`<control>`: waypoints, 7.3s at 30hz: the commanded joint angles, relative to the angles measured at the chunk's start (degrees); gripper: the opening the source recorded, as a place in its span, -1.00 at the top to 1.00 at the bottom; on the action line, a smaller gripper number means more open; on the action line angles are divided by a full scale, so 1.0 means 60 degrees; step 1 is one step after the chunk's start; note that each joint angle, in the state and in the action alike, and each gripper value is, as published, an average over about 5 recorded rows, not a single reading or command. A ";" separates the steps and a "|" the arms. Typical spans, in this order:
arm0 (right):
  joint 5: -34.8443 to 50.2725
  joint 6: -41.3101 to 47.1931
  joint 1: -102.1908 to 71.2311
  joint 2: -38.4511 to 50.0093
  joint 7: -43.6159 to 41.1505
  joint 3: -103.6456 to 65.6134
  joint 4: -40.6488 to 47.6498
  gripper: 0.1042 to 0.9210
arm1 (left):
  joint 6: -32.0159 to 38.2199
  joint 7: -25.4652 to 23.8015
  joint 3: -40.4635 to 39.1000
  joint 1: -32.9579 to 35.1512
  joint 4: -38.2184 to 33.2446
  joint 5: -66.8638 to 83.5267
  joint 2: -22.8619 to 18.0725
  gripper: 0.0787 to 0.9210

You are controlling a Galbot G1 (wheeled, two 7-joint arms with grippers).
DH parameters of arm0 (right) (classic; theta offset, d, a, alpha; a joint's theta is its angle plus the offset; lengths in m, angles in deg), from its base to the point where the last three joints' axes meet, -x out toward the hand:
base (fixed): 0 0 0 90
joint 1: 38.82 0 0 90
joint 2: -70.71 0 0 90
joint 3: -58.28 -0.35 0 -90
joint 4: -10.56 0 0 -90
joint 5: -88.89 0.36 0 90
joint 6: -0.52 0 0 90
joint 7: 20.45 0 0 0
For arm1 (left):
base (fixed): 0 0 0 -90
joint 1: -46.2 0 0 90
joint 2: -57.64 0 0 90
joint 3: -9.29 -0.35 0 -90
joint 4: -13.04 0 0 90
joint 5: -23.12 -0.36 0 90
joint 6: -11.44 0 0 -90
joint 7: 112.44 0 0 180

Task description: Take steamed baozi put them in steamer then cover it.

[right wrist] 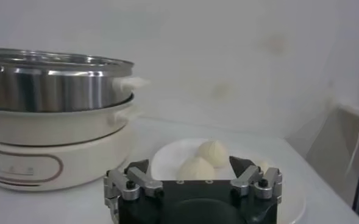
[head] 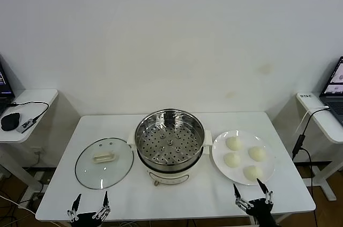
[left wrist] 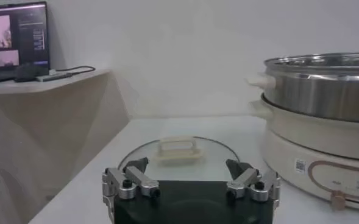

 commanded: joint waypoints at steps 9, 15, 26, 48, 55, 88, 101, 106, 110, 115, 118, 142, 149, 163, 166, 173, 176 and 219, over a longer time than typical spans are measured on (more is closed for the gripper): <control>-0.4163 0.1567 0.3149 0.3212 -0.1491 -0.0820 0.0994 -0.76 | -0.1847 0.0677 -0.0044 -0.0351 -0.0848 -0.0673 0.0105 -0.77; -0.4483 0.1573 0.5134 0.5516 -0.3351 0.0152 0.2377 -0.76 | -0.2379 0.0587 0.0022 -0.0502 -0.1023 -0.1429 0.0083 -0.77; -0.3373 0.1190 1.1344 0.7778 -0.6624 0.6475 0.4875 -0.76 | -0.2352 0.0144 0.0008 -0.0516 -0.1107 -0.2064 -0.0094 -0.77; -0.3344 0.0404 1.6651 0.5012 -0.8777 1.4016 0.8419 -0.76 | -0.2277 0.0135 0.0398 -0.0718 -0.0984 -0.2152 -0.0186 -0.77; -0.3642 0.0494 1.6612 0.4226 -0.8405 1.3828 0.9205 -0.76 | -0.2220 0.0177 0.0608 -0.0618 -0.1029 -0.2091 -0.0123 -0.77; -0.3640 0.0949 1.6463 0.3273 -0.8391 1.3739 1.0354 -0.45 | -0.2028 0.0144 0.0687 -0.0497 -0.1016 -0.2323 -0.0143 -0.77; -0.3333 0.0907 1.6663 0.3485 -0.8734 1.3860 1.0106 -0.19 | -0.1963 0.0165 0.0575 -0.0405 -0.1109 -0.2430 -0.0166 -0.77; -0.2855 0.1015 1.7038 0.3892 -0.8786 1.3968 0.9454 -0.18 | -0.1957 0.0166 0.0554 -0.0386 -0.1123 -0.2441 -0.0157 -0.77; -0.2311 0.1095 1.7654 0.4369 -0.8886 1.4065 0.8779 -0.18 | -0.1959 0.0161 0.0539 -0.0385 -0.1112 -0.2438 -0.0121 -0.77; -0.1386 0.1305 1.8725 0.5116 -0.9057 1.4543 0.7867 -0.18 | -0.1969 0.0168 0.0464 -0.0441 -0.1088 -0.2433 -0.0093 -0.77; -0.0753 0.1437 1.9564 0.5400 -0.9121 1.5055 0.7482 -0.18 | -0.1988 0.0163 0.0416 -0.0509 -0.1036 -0.2417 -0.0065 -0.77; 0.2077 0.1016 2.2852 0.1323 -0.8019 1.8319 0.7172 -0.18 | -0.2033 0.0141 0.0464 -0.0692 -0.0924 -0.2107 0.0177 -0.77; 0.0963 0.0022 2.2200 0.0514 -0.7792 1.8950 0.7394 -0.18 | -0.2028 0.0153 0.0612 -0.0667 -0.0953 -0.2081 0.0094 -0.77; -0.2503 -0.2151 2.0825 -0.0211 -0.7078 1.8814 0.8995 -0.18 | -0.1999 0.0194 0.0546 -0.0702 -0.0849 -0.2122 -0.0131 -0.77; -0.2915 -0.2485 2.0644 -0.0328 -0.6910 1.8666 0.9347 -0.18 | -0.1996 0.0198 0.0558 -0.0691 -0.0866 -0.2129 -0.0164 -0.77; -0.3088 -0.2766 2.0451 -0.0473 -0.6729 1.8546 0.9670 -0.20 | -0.1996 0.0196 0.0544 -0.0694 -0.0896 -0.2178 -0.0198 -0.77; -0.3073 -0.2828 2.0387 -0.0479 -0.6630 1.8520 0.9665 -0.23 | -0.2002 0.0193 0.0547 -0.0689 -0.0955 -0.2185 -0.0200 -0.77; -0.0409 0.3448 1.9181 0.8321 -0.8602 1.6807 0.3349 -0.76 | -0.2030 -0.0129 0.0547 -0.0619 -0.1297 -0.2121 0.0301 -0.77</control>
